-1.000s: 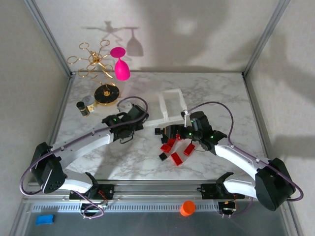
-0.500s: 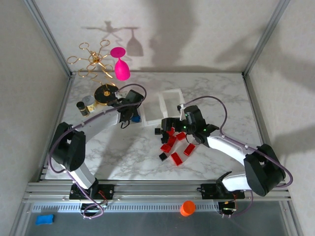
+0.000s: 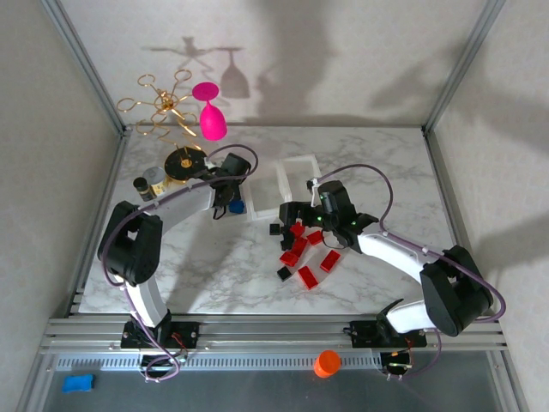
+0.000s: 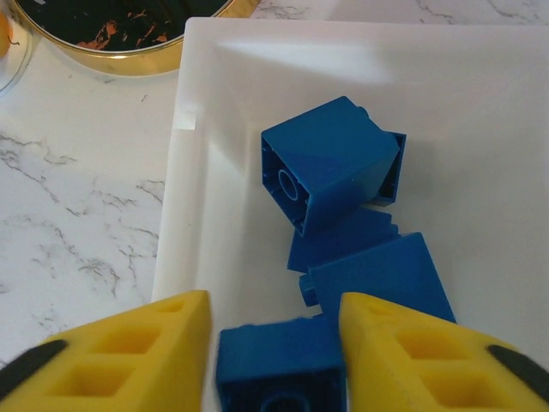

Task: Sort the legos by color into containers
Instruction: Place the lego in the container.

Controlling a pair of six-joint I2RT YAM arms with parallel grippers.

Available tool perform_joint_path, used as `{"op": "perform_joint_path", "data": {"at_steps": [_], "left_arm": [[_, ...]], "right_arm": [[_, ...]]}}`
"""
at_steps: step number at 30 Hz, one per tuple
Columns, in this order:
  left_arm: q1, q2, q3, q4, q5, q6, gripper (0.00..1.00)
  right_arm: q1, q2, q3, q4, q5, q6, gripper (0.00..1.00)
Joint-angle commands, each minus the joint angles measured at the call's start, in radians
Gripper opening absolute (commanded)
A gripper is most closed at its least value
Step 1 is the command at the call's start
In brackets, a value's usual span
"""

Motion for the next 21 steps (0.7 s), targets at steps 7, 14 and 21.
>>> {"op": "perform_joint_path", "data": {"at_steps": [7, 14, 21], "left_arm": [[0.007, -0.030, 0.063, -0.041, -0.013, 0.028, 0.55], [-0.003, -0.191, -0.032, 0.034, 0.100, 0.005, 0.57], [-0.015, -0.386, -0.206, 0.110, 0.182, -0.022, 0.65]], "right_arm": [[0.008, 0.001, 0.038, -0.013, 0.020, -0.040, 0.99], [0.034, 0.046, 0.099, -0.121, 0.055, -0.091, 0.99], [0.128, 0.132, 0.182, -0.289, 0.169, -0.124, 0.92]]}}
